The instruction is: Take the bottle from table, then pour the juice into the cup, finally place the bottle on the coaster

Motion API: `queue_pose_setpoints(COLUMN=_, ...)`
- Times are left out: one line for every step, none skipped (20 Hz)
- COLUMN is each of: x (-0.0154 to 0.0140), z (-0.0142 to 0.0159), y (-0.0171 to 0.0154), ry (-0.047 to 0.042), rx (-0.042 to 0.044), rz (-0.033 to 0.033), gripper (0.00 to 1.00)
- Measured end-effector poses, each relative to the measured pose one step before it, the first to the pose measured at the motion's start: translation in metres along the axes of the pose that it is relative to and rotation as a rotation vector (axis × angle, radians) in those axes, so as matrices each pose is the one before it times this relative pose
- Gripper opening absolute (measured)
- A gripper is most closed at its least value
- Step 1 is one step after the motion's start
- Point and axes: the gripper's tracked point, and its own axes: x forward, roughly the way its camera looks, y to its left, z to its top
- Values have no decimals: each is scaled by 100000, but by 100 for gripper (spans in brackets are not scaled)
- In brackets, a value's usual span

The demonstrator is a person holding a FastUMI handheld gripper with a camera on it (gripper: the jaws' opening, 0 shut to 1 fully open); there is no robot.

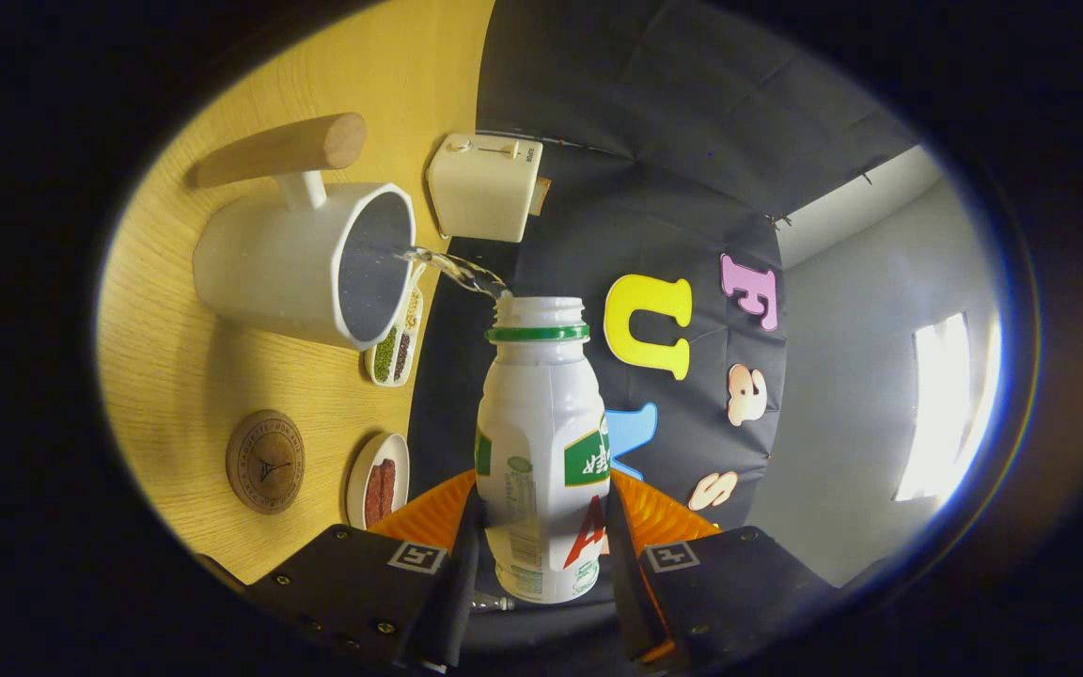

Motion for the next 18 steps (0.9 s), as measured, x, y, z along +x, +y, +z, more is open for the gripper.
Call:
queue_pose_setpoints(x=6, z=20, y=-53, ry=-76, rx=-205, rz=8, gripper=62)
queue_pose_setpoints(x=-28, z=-1, y=-30, ry=-10, rx=-155, rz=-13, gripper=62)
queue_pose_setpoints(x=49, z=19, y=-70, ry=-133, rx=-198, rz=-168, gripper=62)
queue_pose_setpoints(x=-40, z=37, y=-49, ry=-114, rx=-136, rz=-70, gripper=62)
queue_pose_setpoints(x=25, z=75, y=-99, ry=-112, rx=-194, rz=-91, gripper=62)
queue_pose_setpoints(x=-25, z=-25, y=-69, ry=-17, rx=-292, rz=-118, gripper=62)
queue_pose_setpoints(x=-7, z=-1, y=-88, ry=-82, rx=-281, rz=-36, gripper=62)
queue_pose_setpoints(x=29, z=-18, y=-11, ry=-22, rx=-146, rz=-14, gripper=62)
queue_pose_setpoints(x=20, z=0, y=-50, ry=-98, rx=-256, rz=-33, gripper=62)
queue_pose_setpoints(x=-35, z=-33, y=-58, ry=27, rx=-308, rz=-68, gripper=62)
queue_pose_setpoints(x=18, z=24, y=-62, ry=-33, rx=-161, rz=-63, gripper=62)
queue_pose_setpoints(x=-12, z=2, y=-38, ry=28, rx=-208, rz=-80, gripper=62)
queue_pose_setpoints(x=24, z=-1, y=-45, ry=-29, rx=-213, rz=33, gripper=62)
queue_pose_setpoints(x=0, z=-31, y=-57, ry=26, rx=-269, rz=-45, gripper=62)
queue_pose_setpoints(x=50, z=-84, y=-38, ry=65, rx=-138, rz=99, gripper=62)
queue_pose_setpoints(x=-37, z=-30, y=-34, ry=40, rx=-147, rz=-103, gripper=62)
queue_pose_setpoints(x=-23, z=81, y=-67, ry=-42, rx=-278, rz=-73, gripper=62)
queue_pose_setpoints(x=17, z=-28, y=-55, ry=17, rx=-288, rz=-27, gripper=62)
